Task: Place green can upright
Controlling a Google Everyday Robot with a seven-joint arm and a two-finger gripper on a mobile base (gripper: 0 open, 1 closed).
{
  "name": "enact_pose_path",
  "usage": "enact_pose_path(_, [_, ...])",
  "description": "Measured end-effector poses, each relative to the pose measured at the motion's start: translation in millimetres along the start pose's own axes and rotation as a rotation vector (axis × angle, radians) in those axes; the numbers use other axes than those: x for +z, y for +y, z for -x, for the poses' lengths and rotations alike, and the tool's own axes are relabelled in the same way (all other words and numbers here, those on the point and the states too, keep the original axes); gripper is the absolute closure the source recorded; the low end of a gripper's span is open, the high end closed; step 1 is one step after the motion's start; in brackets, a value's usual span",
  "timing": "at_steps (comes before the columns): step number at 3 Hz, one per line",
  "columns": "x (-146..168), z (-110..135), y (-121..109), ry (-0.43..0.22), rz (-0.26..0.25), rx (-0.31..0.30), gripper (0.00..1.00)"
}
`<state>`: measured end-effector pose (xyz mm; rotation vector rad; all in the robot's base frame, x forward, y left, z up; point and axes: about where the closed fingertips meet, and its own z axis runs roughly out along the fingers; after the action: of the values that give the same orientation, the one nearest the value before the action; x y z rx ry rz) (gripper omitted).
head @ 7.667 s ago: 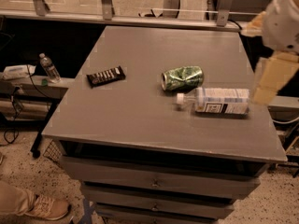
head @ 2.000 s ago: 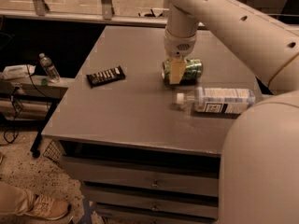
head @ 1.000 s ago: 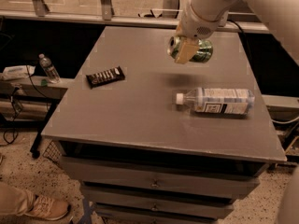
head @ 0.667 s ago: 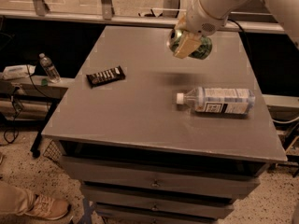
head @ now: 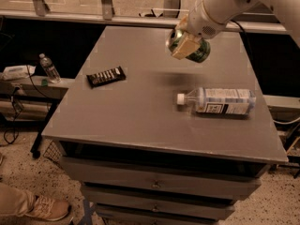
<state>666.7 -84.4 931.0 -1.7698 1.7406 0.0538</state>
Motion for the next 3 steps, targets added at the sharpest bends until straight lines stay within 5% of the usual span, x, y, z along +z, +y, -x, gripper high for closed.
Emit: enact_pose_path(3, [-16.1, 16.2, -29.5, -0.510, -0.184, 0.398, 1.00])
